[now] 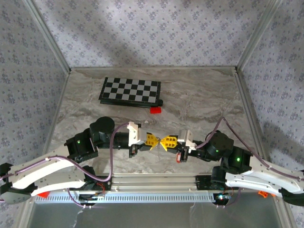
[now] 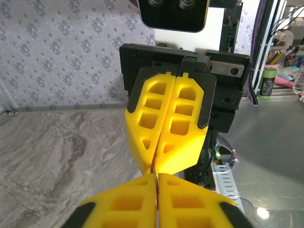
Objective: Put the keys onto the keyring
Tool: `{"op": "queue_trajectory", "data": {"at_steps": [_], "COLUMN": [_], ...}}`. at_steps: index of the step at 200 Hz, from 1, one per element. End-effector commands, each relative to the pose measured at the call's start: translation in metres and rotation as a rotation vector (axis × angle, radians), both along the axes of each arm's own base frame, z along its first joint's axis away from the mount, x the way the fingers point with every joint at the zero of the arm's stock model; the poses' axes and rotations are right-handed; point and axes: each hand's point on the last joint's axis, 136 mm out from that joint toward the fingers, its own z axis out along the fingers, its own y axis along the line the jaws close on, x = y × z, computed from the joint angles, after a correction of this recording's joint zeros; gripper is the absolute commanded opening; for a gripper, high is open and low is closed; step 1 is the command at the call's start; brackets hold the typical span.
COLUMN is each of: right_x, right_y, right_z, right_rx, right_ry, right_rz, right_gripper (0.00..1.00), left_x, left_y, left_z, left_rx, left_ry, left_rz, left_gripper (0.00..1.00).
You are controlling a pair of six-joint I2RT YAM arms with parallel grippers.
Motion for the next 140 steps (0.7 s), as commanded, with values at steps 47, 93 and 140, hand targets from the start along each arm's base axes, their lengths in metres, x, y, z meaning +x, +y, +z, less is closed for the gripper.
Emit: {"op": "queue_trajectory", "data": {"at_steps": [47, 93, 140], "right_x": [0.006, 0.008, 0.011], "right_y": [-0.001, 0.006, 0.005], "right_z": [0.008, 0.0, -0.006], "right_rx": [0.038, -0.01, -0.032], "right_ry": [0.009, 0.032, 0.041], "right_rz": [-0.025, -0.024, -0.043], "right_gripper": [0.0, 0.11, 0.2], "left_x": [-0.008, -0.009, -0.009], "left_y": [0.002, -0.003, -0.005], "left_z": [0.021, 0.019, 0.018], "left_rx": [-0.054, -0.014, -0.006], "left_ry": [-0.048, -0.055, -0.056], "left_rz": [-0.047, -0.073, -0.082], "left_gripper": [0.0, 0.0, 0.0]}}
